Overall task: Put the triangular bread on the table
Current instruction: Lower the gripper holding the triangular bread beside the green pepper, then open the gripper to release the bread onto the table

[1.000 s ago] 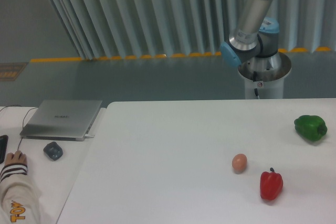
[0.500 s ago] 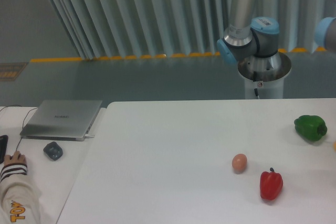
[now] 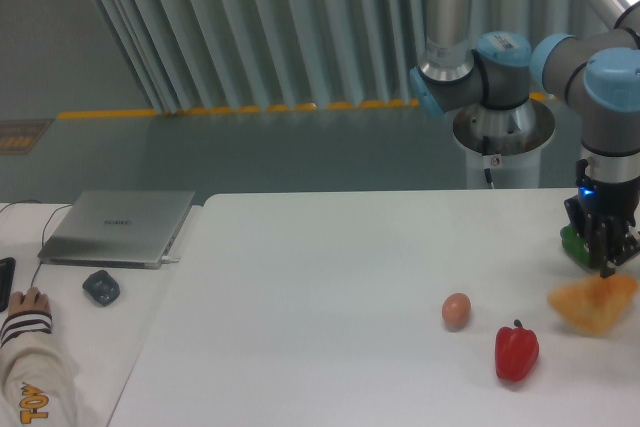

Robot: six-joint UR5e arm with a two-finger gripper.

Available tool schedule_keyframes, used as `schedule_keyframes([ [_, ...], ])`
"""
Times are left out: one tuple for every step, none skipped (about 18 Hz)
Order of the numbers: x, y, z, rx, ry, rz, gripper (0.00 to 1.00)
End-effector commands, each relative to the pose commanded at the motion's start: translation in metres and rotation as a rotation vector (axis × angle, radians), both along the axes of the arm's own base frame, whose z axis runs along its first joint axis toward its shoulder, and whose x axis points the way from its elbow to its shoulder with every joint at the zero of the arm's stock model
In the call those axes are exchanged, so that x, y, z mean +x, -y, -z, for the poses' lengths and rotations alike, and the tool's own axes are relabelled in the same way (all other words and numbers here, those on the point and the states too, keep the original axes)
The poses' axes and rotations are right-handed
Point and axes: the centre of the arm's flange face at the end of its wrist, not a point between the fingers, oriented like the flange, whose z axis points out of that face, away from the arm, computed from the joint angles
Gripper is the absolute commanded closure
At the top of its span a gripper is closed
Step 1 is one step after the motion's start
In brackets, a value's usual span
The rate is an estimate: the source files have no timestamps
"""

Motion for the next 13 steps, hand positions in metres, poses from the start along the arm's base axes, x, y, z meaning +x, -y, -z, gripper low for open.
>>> schedule_keyframes([
  [-0.002, 0.003, -0.006, -0.017, -0.036, -0.006, 0.0],
  [-0.004, 0.004, -0.006, -0.038, -0.055, -0.012, 0.0],
  [-0.004, 0.005, -0.007, -0.054, -0.072, -0.023, 0.0],
  [-0.006, 0.003, -0.01, -0.046, -0.089, -0.028, 0.0],
  [-0.008, -0.001, -0.014, -0.029, -0.099, -0.025, 0.0],
  [-0.009, -0.001, -0.017, -0.026, -0.103, -0.016, 0.0],
  [-0.009, -0.002, -0.021, -0.012, -0.099, -0.015, 0.0],
  [-0.01, -0.003, -0.027, 0.005, -0.087, -0.01, 0.0],
  [-0.011, -0.002, -0.034, -0.001, -0.061, -0.012, 0.0],
  [-0.012, -0.001, -0.037, -0.024, -0.034, -0.012, 0.0],
  [-0.012, -0.001, -0.038, -0.045, -0.008, -0.006, 0.0],
  [-0.015, -0.002, -0.038, -0.058, 0.005, 0.013, 0.0],
  [-0.017, -0.002, -0.04, -0.064, 0.005, 0.032, 0.0],
])
